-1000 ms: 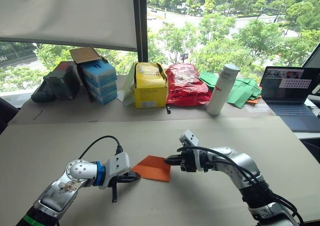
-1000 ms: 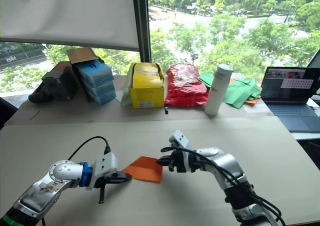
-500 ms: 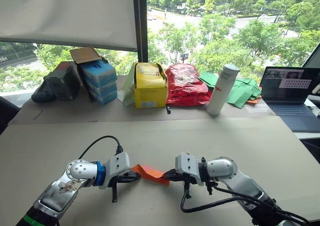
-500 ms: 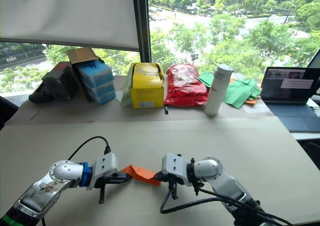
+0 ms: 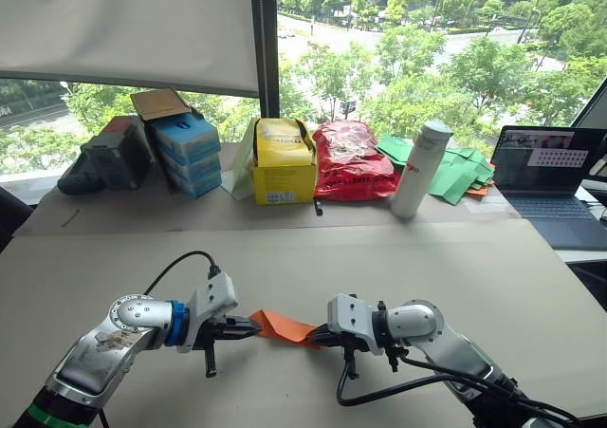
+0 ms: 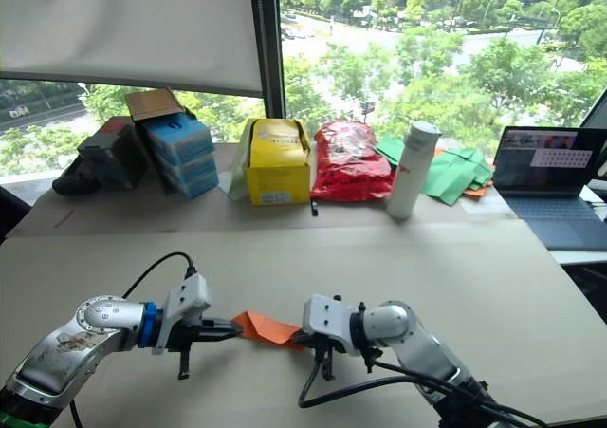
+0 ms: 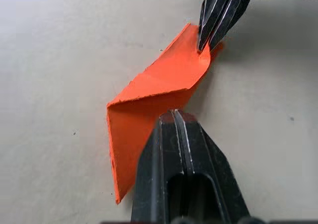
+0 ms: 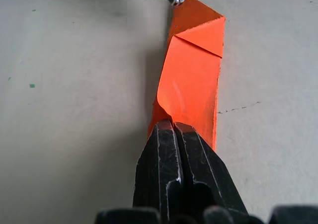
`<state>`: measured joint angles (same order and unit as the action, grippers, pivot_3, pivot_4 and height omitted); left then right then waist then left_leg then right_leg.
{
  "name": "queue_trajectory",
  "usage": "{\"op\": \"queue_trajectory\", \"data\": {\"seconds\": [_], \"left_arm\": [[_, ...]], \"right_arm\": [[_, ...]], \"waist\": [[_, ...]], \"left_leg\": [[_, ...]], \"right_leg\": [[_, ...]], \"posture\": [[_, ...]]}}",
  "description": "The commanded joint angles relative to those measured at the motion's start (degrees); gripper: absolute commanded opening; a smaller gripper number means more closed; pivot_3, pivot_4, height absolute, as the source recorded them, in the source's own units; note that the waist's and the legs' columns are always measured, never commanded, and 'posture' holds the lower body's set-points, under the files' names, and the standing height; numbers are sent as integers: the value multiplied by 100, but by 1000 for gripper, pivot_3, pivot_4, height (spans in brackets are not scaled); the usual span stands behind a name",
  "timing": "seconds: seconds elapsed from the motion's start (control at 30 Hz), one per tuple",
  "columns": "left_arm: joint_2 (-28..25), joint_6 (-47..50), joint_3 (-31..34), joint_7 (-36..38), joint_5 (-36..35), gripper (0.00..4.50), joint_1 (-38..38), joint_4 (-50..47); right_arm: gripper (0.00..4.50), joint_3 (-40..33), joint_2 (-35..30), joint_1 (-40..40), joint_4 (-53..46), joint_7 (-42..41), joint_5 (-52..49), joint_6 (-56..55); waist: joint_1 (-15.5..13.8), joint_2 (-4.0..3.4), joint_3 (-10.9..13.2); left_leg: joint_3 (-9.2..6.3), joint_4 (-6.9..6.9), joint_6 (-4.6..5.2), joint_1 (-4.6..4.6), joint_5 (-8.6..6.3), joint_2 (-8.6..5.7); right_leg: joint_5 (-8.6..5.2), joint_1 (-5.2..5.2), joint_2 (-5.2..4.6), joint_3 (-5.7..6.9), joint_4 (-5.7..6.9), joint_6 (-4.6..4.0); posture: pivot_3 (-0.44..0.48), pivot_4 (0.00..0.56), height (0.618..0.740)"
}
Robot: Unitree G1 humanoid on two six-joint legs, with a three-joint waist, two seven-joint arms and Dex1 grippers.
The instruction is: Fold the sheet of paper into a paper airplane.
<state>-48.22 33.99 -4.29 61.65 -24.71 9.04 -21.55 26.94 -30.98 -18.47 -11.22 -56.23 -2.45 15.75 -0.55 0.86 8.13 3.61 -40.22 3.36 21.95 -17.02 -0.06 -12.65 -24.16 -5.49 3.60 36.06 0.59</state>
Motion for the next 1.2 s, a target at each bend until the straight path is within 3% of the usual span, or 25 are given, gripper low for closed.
{"op": "queue_trajectory", "data": {"seconds": [0.03,0.37,0.63,0.87,1.0,1.1,1.2], "left_arm": [[72,474,310,86,-707,0,196,-272],[675,-592,-964,-335,787,0,563,923],[666,-1194,-1241,-233,1269,0,394,1422],[691,-1212,-1228,-232,1282,0,285,1367],[720,-1186,-1196,-257,1288,0,261,1370],[740,-1171,-1184,-272,1288,0,241,1353],[747,-1131,-1166,-295,1286,0,210,1274]], "right_arm": [[23,25,-44,34,58,15,102,348],[23,48,29,-17,-40,18,85,569],[23,34,31,-81,-269,6,33,852],[2253,-432,258,-397,-853,13,-647,1806],[2253,-715,735,-916,-778,286,-1029,2407],[1504,-587,823,-1031,-582,459,-895,2417],[370,-297,738,-1041,-449,464,-694,2213]], "waist": [[-2,0,0],[-2,2,-1],[-8,2,-2],[-4,2,-3],[17,1,-3],[0,1,-3],[-2,1,-3]], "left_leg": [[0,0,-2,0,1,0],[4,0,-6,1,4,-3],[2,0,-4,-6,3,-1],[1,0,-2,-3,2,-1],[0,1,-3,-2,2,1],[-2,2,-2,-2,1,0],[0,0,2,5,-1,-5]], "right_leg": [[0,0,0,-1,1,0],[1,0,16,-3,2,-2],[1,3,9,-5,2,-2],[1,1,4,-6,3,-2],[2,-3,6,-7,5,-4],[2,-2,5,-4,4,-4],[2,-3,-2,0,0,-2]], "posture": [[0,150,740],[0,150,740],[0,150,740],[0,150,740],[0,150,740],[0,150,740],[0,150,740]]}}
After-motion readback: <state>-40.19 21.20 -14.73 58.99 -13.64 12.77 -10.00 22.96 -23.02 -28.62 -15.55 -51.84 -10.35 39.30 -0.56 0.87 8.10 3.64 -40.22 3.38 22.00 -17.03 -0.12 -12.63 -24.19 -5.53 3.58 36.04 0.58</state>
